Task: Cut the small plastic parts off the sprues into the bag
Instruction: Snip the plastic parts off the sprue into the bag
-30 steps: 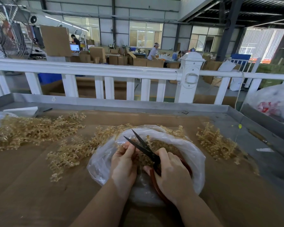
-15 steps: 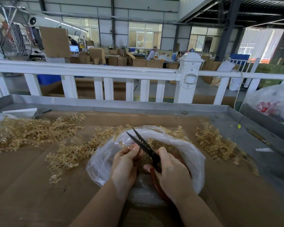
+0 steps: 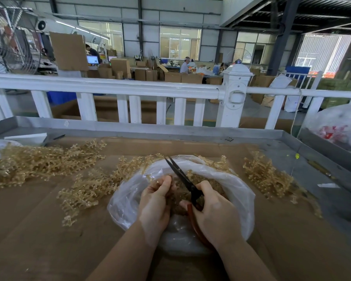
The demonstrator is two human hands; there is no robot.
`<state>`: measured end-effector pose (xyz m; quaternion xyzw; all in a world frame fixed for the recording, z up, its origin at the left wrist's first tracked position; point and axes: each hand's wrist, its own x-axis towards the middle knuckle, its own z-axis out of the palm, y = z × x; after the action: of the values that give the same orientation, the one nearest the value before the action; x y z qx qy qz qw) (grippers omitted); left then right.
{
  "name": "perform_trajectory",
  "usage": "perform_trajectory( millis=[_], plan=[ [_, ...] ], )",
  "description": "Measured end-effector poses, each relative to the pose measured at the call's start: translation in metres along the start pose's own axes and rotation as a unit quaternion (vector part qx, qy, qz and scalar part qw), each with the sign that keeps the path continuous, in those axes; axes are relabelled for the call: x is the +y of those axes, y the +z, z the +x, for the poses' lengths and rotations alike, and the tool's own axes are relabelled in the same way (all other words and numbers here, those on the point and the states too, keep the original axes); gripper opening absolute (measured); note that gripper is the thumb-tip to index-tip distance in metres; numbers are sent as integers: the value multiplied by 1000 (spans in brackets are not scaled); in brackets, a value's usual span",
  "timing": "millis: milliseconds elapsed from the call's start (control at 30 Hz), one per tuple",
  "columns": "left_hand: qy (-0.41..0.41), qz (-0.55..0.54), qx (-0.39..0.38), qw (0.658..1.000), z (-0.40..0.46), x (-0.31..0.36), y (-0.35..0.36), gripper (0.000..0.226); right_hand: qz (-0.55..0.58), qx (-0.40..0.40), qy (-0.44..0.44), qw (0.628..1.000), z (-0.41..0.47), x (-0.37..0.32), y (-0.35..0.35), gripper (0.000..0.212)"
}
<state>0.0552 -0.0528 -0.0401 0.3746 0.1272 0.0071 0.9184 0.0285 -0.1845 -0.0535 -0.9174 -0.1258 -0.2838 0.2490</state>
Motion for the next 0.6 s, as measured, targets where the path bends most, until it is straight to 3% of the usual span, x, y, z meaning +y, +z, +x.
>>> perform_trajectory(
  millis=[133,367,500,600],
  plan=[
    [-2,-8,-7,1000,-1,1,-1,11,-6,1,19,1000,-1,1,0,41],
    [19,67,-3,998,3,-1,-1,24,8,-7,33,999,-1,1,0,43],
    [-26,25,-30,999,-1,5,-1,22,27,-7,47,999,1,1,-1,39],
    [-35,-3,5,999,1,3,0,23,40,-15,60,997,4,0,-3,35]
  ],
)
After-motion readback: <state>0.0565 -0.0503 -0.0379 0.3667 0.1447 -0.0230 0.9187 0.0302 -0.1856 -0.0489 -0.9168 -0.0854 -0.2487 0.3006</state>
